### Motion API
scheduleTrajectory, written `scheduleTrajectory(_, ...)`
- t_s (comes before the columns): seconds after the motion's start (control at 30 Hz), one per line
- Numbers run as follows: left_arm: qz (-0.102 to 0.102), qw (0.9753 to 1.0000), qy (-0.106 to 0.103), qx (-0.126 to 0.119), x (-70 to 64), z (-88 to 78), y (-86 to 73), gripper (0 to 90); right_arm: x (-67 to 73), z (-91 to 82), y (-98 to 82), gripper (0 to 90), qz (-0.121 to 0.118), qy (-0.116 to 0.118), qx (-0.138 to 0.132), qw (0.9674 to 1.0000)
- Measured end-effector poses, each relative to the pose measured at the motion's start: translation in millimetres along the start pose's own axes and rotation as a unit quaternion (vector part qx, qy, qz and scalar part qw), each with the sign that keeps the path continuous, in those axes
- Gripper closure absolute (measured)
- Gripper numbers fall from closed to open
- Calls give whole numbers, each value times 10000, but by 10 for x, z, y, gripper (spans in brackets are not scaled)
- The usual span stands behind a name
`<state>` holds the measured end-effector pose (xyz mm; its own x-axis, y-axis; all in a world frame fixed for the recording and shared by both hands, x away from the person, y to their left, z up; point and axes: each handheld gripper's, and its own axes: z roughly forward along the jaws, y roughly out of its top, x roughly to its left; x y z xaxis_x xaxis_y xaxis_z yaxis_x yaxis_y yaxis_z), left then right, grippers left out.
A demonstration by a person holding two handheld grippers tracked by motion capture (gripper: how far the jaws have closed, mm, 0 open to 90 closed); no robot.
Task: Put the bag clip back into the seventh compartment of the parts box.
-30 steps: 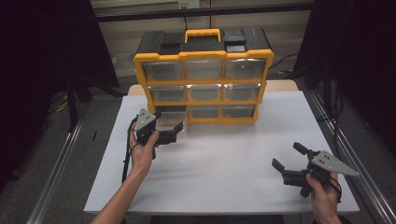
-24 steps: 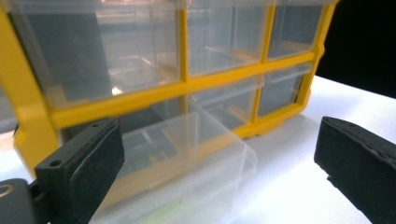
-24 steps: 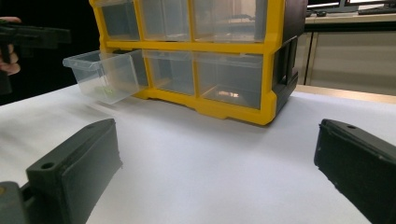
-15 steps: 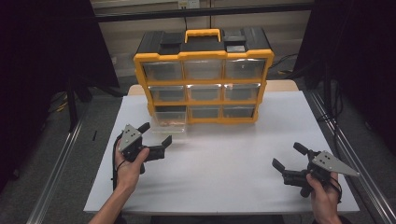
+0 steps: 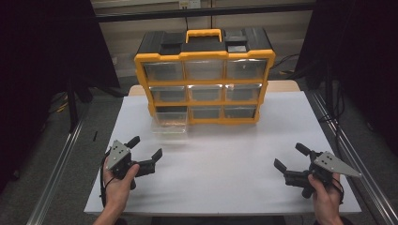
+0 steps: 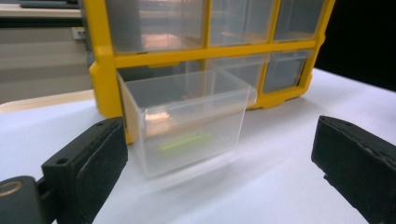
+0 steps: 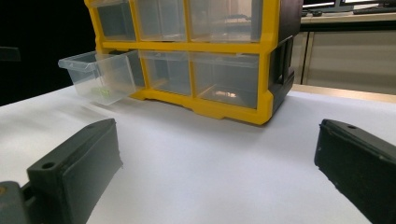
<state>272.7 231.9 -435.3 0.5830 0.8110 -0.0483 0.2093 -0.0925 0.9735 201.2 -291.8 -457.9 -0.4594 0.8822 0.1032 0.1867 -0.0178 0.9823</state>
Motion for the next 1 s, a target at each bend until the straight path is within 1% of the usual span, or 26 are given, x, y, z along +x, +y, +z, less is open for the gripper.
scheduleTrajectory(0.03,10,10000,-5,41,-3,-23,-12,37,0,-1,1,0,2,-8,-6,10000)
scheduleTrajectory(0.1,45,9999,77,80,-24,-73,-21,38,1,-1,0,0,16,-9,-1,10000)
scheduleTrajectory(0.13,55,10000,30,34,-28,-91,-26,38,1,0,-1,0,22,-10,-1,10000)
scheduleTrajectory(0.17,57,9999,64,56,-33,-111,-28,38,1,0,0,0,21,-14,-2,10000)
scheduleTrajectory(0.23,-42,10000,29,-10,-41,-132,-42,37,5,3,1,0,42,-23,-19,10000)
scheduleTrajectory(0.27,-41,10000,4,30,-32,-148,-49,37,2,0,0,0,5,-24,15,10000)
scheduleTrajectory(0.3,-90,9999,27,54,-26,-153,-59,33,1,5,-1,0,-24,-31,-8,10000)
scheduleTrajectory(0.33,-94,9999,70,86,-20,-153,-73,25,1,4,-1,0,-34,-26,-3,10000)
scheduleTrajectory(0.37,-149,9997,201,-8,-22,-146,-106,19,1,4,0,0,-37,-26,-3,10000)
scheduleTrajectory(0.4,-238,9996,179,19,-13,-151,-130,19,2,3,2,0,-34,-18,1,10000)
scheduleTrajectory(0.43,-358,9993,82,71,-8,-164,-148,20,2,1,3,0,-37,-11,6,10000)
scheduleTrajectory(0.47,-384,9992,8,97,-9,-181,-163,18,2,1,4,0,-37,-11,1,10000)
scheduleTrajectory(0.5,-328,9994,-18,131,-5,-197,-172,14,1,2,3,0,-40,-8,1,10000)
scheduleTrajectory(0.53,-293,9995,3,139,-2,-209,-178,14,0,5,3,0,-47,13,1,10000)
scheduleTrajectory(0.6,-399,9991,129,31,4,-217,-176,13,-2,7,3,0,-48,15,28,10000)
scheduleTrajectory(0.67,-326,9990,291,97,15,-225,-185,12,0,5,1,0,-55,42,37,10000)
scheduleTrajectory(0.7,-211,9988,409,190,14,-212,-194,12,0,5,1,0,-69,50,32,10000)
scheduleTrajectory(0.73,-153,9983,503,256,17,-198,-192,15,5,6,0,0,-50,36,5,10000)
scheduleTrajectory(0.77,-224,9983,521,160,18,-179,-180,18,2,2,0,0,-62,59,14,10000)
scheduleTrajectory(0.8,-276,9983,501,119,17,-176,-169,20,-1,0,2,0,-65,79,26,9999)
scheduleTrajectory(0.83,-345,9985,421,69,9,-175,-158,22,-2,4,1,0,-52,87,28,9999)
scheduleTrajectory(0.87,-319,9988,375,80,16,-185,-156,21,-7,17,-1,0,-64,60,31,10000)
scheduleTrajectory(0.9,-341,9988,353,45,10,-186,-161,21,-4,25,-2,0,-38,65,42,10000)
scheduleTrajectory(0.93,-344,9989,313,60,10,-187,-162,21,-5,25,-2,0,-48,60,64,10000)
scheduleTrajectory(0.97,-332,9990,299,86,9,-186,-161,21,-1,32,-3,0,-36,39,53,10000)
scheduleTrajectory(1.0,-363,9989,292,98,3,-174,-160,20,-4,36,-3,0,-52,61,76,9999)
